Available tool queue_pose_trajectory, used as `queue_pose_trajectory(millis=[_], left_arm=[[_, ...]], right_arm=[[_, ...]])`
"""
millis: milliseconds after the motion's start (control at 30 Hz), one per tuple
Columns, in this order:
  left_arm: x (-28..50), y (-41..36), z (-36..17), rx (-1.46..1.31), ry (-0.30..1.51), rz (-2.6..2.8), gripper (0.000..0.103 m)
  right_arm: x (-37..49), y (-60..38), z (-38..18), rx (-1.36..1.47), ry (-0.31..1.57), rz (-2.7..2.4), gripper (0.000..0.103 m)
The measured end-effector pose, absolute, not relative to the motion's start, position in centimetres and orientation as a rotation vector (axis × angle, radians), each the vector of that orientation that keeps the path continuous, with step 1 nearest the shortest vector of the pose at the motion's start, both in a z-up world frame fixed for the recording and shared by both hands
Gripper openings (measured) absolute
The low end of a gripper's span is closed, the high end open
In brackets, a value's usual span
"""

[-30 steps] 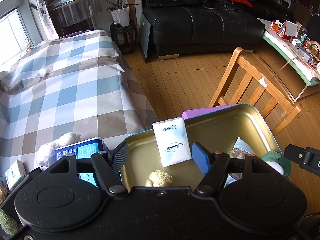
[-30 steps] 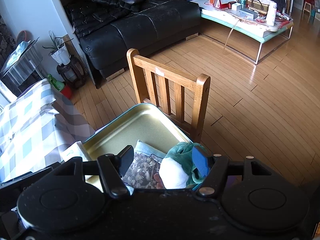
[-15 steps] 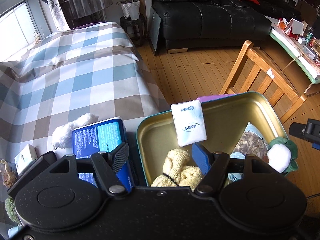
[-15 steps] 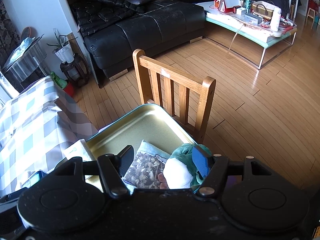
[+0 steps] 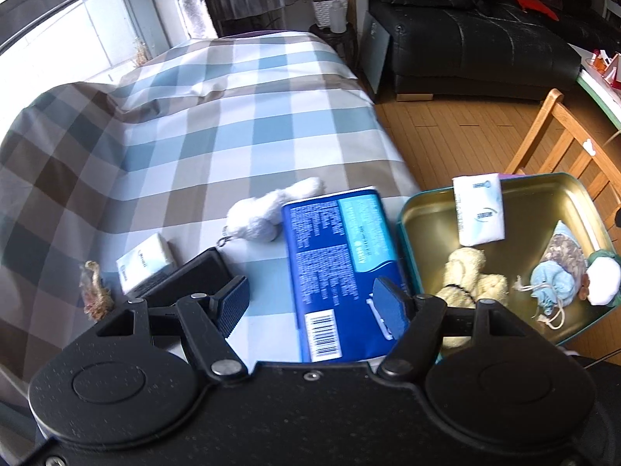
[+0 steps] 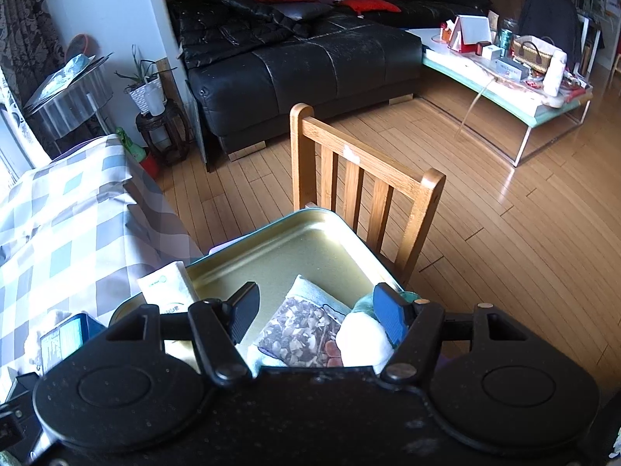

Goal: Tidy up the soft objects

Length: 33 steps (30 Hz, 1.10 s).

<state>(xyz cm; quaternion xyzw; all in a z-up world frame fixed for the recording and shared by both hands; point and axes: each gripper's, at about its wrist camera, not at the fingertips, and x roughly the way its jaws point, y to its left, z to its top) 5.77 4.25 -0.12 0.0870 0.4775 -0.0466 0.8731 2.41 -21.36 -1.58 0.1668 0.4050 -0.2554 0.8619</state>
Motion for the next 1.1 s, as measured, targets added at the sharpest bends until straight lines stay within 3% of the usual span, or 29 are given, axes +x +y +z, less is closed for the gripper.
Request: queue_pose_trajectory(millis=[567,1100], left_arm=[[3.1,17.2,-0.2,0.152,1.052,0.209,0.067],[1.2,23.9,-4.0,0.051,1.169,0.388,0.068]], right_arm=[[2.7,-18.0,-1.0,0.242,0.818,-0.439,0.066],[2.6,-14.8,-0.8,0.154,0.790,-0.348,0.069]])
